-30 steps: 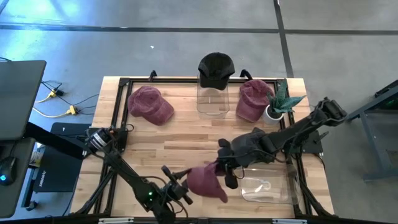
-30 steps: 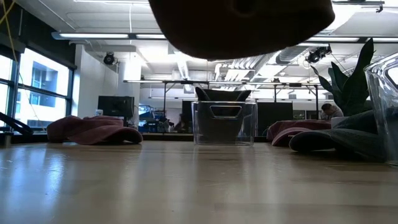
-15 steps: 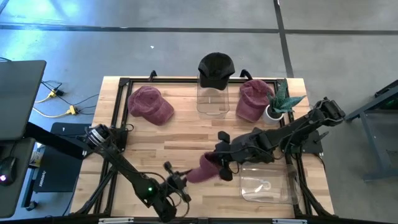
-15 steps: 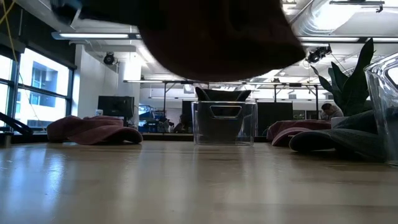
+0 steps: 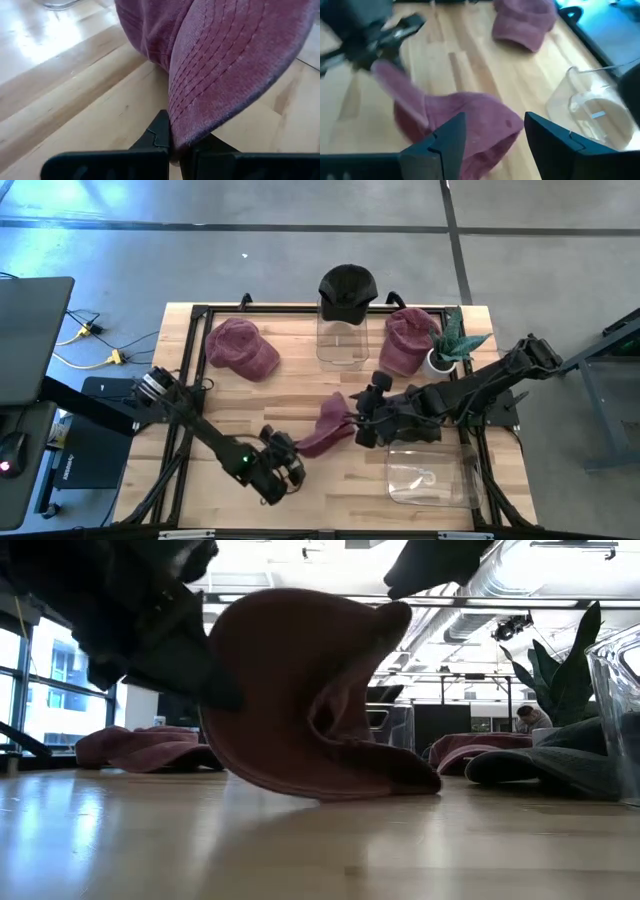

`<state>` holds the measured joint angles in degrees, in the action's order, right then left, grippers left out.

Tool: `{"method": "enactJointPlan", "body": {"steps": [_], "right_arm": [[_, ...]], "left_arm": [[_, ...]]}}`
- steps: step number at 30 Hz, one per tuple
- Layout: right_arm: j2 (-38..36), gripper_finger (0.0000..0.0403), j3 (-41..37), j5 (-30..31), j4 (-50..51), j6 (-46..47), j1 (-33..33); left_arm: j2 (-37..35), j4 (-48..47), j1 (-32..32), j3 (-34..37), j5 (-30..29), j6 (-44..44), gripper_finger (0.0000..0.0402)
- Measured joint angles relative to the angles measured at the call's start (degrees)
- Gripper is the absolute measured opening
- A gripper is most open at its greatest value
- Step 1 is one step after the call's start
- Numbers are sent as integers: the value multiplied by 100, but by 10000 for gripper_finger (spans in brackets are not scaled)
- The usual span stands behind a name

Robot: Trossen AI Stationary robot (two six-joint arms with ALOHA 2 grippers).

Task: Pick & Place hat
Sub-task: Put the bottom red cap into the bottom transparent bin

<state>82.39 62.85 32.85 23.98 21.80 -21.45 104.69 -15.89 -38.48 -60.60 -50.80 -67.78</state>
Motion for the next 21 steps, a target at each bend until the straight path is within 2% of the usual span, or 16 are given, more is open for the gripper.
{"method": "enactJointPlan", "body": {"steps": [3, 7, 11, 15, 17, 21], "right_arm": [[0, 192, 0, -172, 96, 63, -117], [0, 183, 2, -180, 125, 67, -361], [30, 173, 8, -532, 144, -125, -517], [306, 157, 11, -828, 133, -363, -455], [518, 144, 9, -881, 106, -532, -301], [986, 107, 9, -942, -410, -938, 134]], "left_arm": [[-633, 322, 117, 489, 342, 364, 0], [-1721, 1206, 444, 1667, 1312, 623, 0], [-2439, 3503, 1089, 3222, 2979, 920, 0], [-2484, 5622, 1715, 4454, 4164, 662, 0], [-2469, 6181, 1913, 4740, 4404, 675, 0], [-2414, 6194, 2020, 4883, 4430, 922, 0]]}}
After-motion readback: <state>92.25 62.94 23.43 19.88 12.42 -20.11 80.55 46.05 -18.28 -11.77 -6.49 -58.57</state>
